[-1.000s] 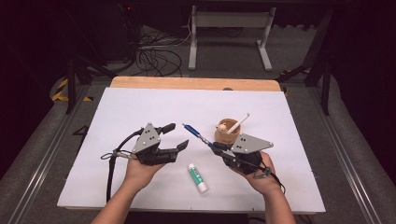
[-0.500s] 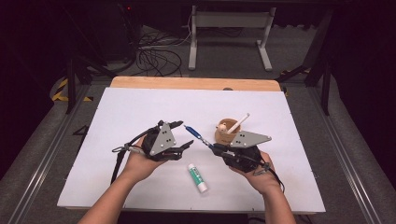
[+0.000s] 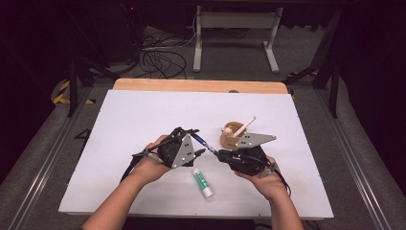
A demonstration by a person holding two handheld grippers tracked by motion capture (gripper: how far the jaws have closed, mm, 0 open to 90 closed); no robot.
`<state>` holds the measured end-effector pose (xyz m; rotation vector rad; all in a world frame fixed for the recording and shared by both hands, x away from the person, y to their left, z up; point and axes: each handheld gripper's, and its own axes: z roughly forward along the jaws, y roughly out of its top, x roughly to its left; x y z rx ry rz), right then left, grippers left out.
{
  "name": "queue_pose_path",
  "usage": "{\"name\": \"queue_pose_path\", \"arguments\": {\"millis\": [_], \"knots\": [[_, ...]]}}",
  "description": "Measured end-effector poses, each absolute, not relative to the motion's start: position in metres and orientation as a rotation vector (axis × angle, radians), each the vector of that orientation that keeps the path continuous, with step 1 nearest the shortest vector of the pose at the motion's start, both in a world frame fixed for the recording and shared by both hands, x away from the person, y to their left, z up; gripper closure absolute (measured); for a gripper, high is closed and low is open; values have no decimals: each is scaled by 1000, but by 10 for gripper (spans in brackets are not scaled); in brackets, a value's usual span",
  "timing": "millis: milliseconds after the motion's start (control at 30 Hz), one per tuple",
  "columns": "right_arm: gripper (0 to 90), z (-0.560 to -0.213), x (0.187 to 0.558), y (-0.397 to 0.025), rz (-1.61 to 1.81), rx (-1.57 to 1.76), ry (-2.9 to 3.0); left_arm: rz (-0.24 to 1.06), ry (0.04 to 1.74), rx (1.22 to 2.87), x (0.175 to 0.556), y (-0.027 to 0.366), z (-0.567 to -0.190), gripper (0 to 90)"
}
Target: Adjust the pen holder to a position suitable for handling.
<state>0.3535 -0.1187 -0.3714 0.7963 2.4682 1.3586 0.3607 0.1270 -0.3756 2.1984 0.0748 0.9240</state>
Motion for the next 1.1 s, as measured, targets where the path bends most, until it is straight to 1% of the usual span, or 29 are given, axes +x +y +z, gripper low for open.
{"name": "queue_pose_path", "arguments": {"millis": [333,500,633,733,1100], "knots": [[812,-372,353,-117,1354,804,2492,1034,-86,2278,356,118,-380,490],[812,-372,353,-116,1353,802,2501,1050,-126,2301,355,116,-383,532],[812,-372,353,-117,1360,803,2505,1067,-150,2304,355,116,-384,591],[812,-372,353,-117,1369,803,2503,1077,-159,2314,354,116,-385,615],[811,-367,352,-121,1402,791,2501,1069,-230,2354,350,114,-391,721]]}}
